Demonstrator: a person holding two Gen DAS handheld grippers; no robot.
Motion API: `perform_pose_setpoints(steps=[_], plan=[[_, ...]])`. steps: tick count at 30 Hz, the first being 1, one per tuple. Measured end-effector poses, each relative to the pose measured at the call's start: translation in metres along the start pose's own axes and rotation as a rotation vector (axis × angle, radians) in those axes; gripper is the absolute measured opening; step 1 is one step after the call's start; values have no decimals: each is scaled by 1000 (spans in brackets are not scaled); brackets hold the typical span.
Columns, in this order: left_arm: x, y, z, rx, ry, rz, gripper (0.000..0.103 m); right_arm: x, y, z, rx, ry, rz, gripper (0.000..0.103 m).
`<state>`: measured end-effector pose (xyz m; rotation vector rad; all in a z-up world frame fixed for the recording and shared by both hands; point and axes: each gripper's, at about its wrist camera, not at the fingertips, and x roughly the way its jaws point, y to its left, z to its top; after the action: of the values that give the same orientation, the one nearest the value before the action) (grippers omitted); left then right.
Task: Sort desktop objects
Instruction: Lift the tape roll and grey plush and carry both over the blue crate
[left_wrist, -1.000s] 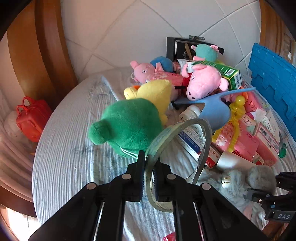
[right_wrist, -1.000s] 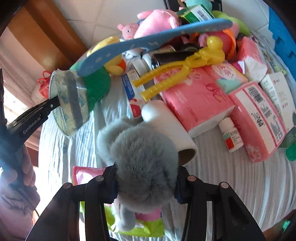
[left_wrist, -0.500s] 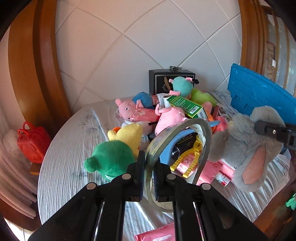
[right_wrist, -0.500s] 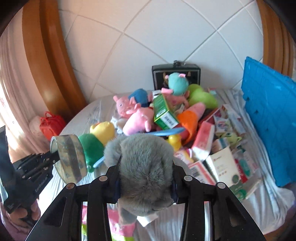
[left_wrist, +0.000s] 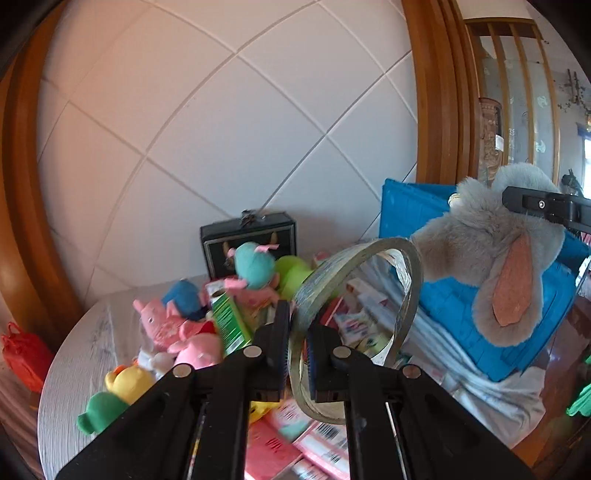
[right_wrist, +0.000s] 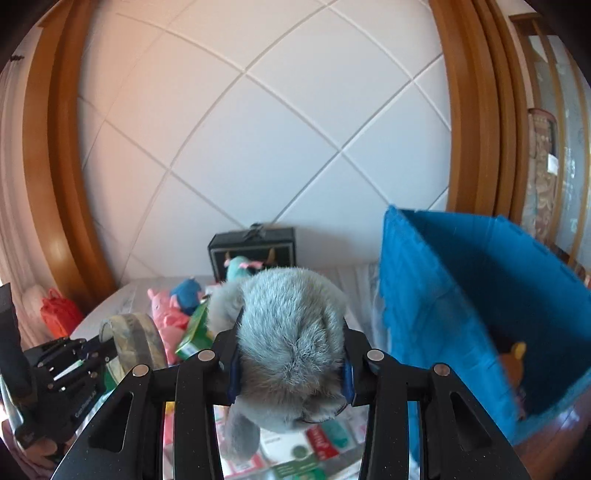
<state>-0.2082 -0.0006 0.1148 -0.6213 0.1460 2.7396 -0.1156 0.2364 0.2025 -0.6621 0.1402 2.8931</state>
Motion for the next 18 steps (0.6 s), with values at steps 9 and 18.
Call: perform_pose_setpoints(steps=[9,18], plan=[[69,-201,112,37,-37,-145,8,-14,-207,78,-58,-33,-154,39],[170,-351,164,141,222,-265,8,39,-345,66,-76,158,-258,39]])
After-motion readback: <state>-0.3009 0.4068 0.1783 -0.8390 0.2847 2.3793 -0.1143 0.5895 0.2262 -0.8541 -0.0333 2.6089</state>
